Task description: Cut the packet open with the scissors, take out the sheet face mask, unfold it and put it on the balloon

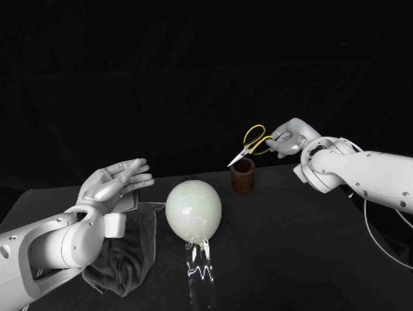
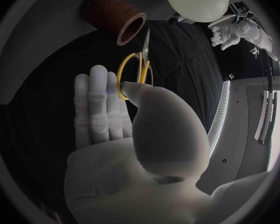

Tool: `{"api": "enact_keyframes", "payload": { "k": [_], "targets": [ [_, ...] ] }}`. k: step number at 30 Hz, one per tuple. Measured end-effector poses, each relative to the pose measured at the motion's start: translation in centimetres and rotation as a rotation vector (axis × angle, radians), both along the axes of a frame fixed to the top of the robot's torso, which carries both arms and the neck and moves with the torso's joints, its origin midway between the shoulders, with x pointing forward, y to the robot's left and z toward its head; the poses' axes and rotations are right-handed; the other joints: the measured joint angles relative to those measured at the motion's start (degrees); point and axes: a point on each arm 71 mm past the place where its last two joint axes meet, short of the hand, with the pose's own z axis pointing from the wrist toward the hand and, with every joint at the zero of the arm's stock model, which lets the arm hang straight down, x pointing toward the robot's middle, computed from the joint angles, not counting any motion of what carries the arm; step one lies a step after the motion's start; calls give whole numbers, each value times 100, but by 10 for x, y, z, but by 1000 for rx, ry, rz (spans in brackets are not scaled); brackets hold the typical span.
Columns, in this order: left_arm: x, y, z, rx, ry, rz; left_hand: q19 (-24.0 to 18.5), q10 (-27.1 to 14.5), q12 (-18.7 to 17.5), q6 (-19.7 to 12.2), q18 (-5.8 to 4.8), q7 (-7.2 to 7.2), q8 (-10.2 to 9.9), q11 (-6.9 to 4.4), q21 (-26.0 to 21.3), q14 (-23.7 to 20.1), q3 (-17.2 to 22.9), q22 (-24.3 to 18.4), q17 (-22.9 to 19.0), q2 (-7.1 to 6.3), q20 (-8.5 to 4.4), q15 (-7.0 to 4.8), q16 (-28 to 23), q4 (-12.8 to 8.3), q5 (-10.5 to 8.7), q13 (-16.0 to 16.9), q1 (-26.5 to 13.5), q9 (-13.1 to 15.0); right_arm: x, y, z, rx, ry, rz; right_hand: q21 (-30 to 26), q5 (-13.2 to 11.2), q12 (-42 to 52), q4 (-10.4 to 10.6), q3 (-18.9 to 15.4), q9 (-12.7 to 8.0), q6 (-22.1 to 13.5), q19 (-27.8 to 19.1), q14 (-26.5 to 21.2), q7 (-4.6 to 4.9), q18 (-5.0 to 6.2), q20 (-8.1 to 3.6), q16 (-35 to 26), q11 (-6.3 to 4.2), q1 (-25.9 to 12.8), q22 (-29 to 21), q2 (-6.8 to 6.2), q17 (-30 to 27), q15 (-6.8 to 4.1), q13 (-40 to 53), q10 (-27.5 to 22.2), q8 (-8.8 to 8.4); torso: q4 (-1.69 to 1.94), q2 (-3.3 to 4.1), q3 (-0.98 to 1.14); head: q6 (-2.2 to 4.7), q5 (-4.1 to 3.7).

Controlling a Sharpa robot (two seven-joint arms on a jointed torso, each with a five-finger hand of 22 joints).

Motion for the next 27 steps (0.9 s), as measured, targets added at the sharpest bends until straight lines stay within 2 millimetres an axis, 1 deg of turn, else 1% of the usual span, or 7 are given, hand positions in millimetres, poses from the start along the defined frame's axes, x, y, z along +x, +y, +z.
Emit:
{"api": "enact_keyframes", "payload": {
  "k": [3,9,14,17,22,23,27],
  "targets": [
    [1,0,-1,-1,2,0,0,0,0,0,-2,0,0,0,0,-8,0,0,0,0,0,9,0,0,0,0,0,0,-4,-3,8,29,-12,-3,16,-6,0,-7,7,24,-5,-21,0,3,1,0,0,15,-16,30,12,8,0,7,15,25,4,-6,-3,17,-3],
    [5,6,-2,1,3,9,0,0,-21,0,-4,0,0,0,0,-9,0,-4,0,0,0,9,0,0,0,0,0,-4,-17,-12,34,79,-33,2,56,-31,0,-15,15,42,-10,-22,0,7,0,-1,23,14,-66,64,35,16,0,8,16,26,19,-31,-20,37,-15],
    [13,16,-6,5,-1,24,-158,156,-21,114,-5,33,0,11,-98,-86,0,-68,18,-30,79,58,-111,0,0,9,-30,-6,-20,-9,46,109,-33,15,81,-34,0,-60,57,60,-24,-60,0,5,-2,0,27,2,-105,98,42,20,0,16,28,67,13,-53,-28,61,20],
    [19,23,-7,8,-5,32,-405,158,-87,124,-6,42,0,10,-265,-179,0,-149,23,-30,152,72,-204,0,0,9,-30,-28,-16,-3,49,134,-28,19,126,-45,-1,-146,96,72,-27,-60,30,7,-3,0,67,12,-172,123,36,41,-29,29,56,91,10,-75,-36,84,40],
    [33,37,-2,16,-26,51,-593,160,-183,124,-7,42,-36,12,-398,-290,0,-235,23,-30,262,116,-352,-1,0,2,-30,-62,-2,22,49,178,-16,37,126,-51,-1,-150,100,94,-29,-60,31,9,-5,0,67,12,-172,143,36,50,-28,31,57,92,14,-107,-39,116,104],
    [34,37,-2,16,-27,52,-597,160,-184,125,-7,42,-47,12,-398,-290,0,-237,23,-30,265,116,-357,-1,0,1,-30,-63,-1,24,48,181,-16,38,126,-51,-1,-150,100,94,-29,-60,31,9,-5,0,67,12,-172,143,35,50,-28,31,57,92,16,-110,-39,121,113],
    [44,49,6,25,-47,70,-659,159,-242,124,-7,42,-51,15,-456,-365,0,-268,23,-30,286,135,-417,-1,0,2,-30,-77,11,47,44,218,-6,44,169,-55,-1,-205,155,103,-30,-60,48,9,-8,0,94,1,-232,164,35,61,-44,48,67,114,34,-125,-36,154,157]
  ]
}}
